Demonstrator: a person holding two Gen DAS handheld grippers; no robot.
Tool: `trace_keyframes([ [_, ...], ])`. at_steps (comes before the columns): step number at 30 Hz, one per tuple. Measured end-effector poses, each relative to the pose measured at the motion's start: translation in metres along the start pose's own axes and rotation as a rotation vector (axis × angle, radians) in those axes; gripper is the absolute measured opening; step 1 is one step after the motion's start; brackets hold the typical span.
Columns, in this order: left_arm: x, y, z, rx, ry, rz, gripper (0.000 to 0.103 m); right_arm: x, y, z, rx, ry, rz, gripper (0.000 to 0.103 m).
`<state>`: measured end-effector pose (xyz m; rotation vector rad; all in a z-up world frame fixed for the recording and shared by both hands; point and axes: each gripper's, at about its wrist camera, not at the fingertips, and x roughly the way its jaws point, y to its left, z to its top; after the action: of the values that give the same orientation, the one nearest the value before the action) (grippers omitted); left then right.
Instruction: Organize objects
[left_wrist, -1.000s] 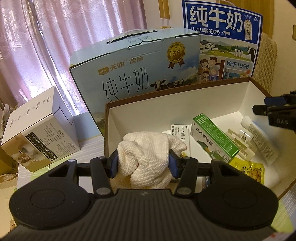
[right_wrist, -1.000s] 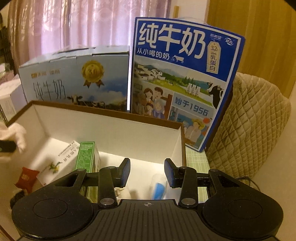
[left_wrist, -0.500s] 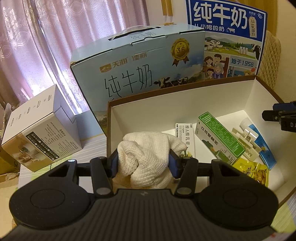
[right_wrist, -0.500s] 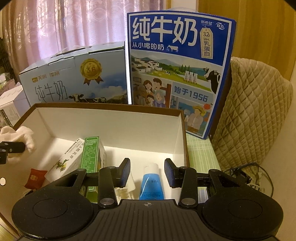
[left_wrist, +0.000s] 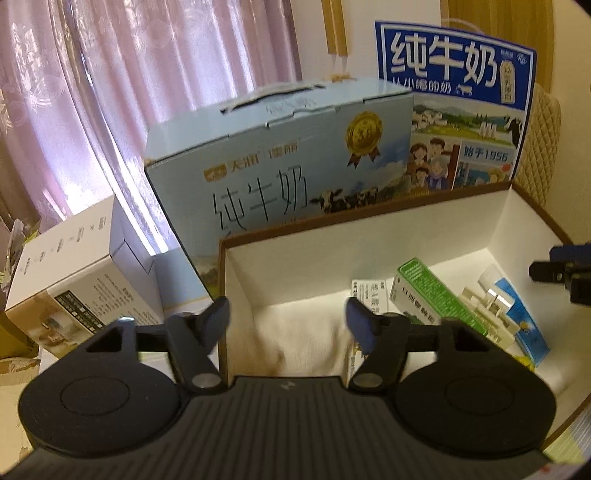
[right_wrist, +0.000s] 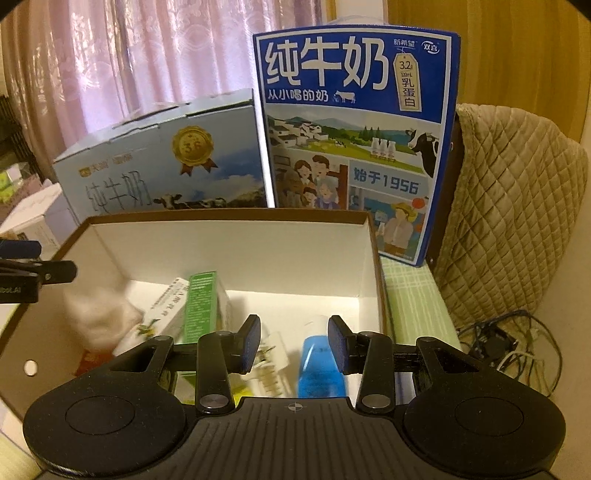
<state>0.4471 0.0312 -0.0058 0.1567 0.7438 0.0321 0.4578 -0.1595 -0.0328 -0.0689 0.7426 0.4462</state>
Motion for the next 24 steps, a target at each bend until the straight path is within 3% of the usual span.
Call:
trace_keyframes([
  [9,-0.029,0.006,-0.005,-0.034,-0.016,0.006,0.091,-0.037,0.006,-0.015,0.064,-0.028,0.058,0.039],
  [19,-0.091,0.007,-0.021,-0.067,-0.052,-0.01,0.1,-0.096,0.008,-0.035,0.133,-0.093,0.1,0.064],
  [24,-0.129,-0.005,-0.029,-0.063,-0.078,-0.016,0.102,-0.121,0.01,-0.048,0.137,-0.103,0.098,0.069],
])
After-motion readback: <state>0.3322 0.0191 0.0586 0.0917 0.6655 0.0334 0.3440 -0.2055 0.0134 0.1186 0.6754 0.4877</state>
